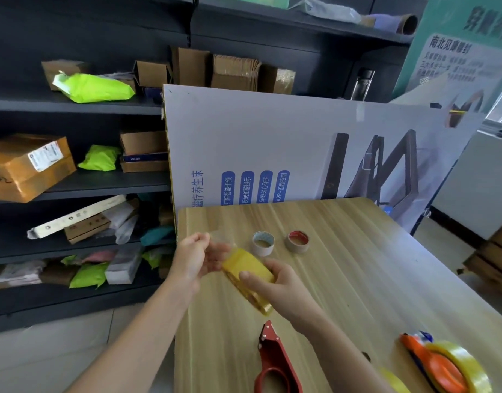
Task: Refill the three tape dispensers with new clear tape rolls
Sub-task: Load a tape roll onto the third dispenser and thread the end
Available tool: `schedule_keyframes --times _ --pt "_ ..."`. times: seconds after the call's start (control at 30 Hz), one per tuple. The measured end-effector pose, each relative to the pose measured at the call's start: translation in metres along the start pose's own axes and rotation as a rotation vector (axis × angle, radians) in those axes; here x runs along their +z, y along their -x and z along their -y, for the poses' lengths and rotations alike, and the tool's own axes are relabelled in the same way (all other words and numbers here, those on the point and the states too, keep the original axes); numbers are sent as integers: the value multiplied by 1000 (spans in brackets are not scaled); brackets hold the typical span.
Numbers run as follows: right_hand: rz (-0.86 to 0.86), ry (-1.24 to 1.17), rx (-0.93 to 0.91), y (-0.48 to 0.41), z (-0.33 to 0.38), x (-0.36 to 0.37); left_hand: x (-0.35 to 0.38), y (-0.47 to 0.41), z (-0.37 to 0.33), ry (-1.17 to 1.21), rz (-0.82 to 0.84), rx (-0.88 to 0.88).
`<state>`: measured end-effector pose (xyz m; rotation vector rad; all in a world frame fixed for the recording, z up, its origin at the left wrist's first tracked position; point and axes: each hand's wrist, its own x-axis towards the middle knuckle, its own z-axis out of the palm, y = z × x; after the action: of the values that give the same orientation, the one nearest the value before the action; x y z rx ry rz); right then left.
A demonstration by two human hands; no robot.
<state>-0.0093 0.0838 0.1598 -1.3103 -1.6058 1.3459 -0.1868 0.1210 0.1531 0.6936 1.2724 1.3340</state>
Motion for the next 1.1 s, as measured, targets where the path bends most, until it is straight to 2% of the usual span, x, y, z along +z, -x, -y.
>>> schedule_keyframes --times 0.1,0.23,0.37,0.47,0.6,0.67,0.73,0.8,0.87,0.93,1.0,1.1 --pt "-18 213 16 3 -19 -3 0 -3 23 20 37 -211" --pt "-47 537 -5 11 -49 -4 2 3 56 -185 176 -286" --pt "-76 778 -178 20 -81 -7 11 5 83 -302 253 -412" --pt "-65 808 -227 27 -100 -9 12 2 100 -242 307 -505" --pt "8 834 -238 34 -116 -13 9 4 124 -174 283 -547" --pt "-108 686 -235 38 -122 -15 3 5 133 -205 298 -555" --pt "-365 556 -152 41 -132 -20 -6 6 140 -245 312 -575" --pt "-466 537 57 39 -145 -26 -16 5 146 -281 336 -611" --pt "-325 593 333 37 -161 -30 -24 5 153 -320 400 -637" --pt "-112 647 512 37 -178 -30 -27 6 160 -354 446 -650" --pt "13 672 578 39 -189 -26 -26 7 167 -380 460 -661" --pt "54 713 587 41 -196 -22 -20 8 176 -421 489 -665"
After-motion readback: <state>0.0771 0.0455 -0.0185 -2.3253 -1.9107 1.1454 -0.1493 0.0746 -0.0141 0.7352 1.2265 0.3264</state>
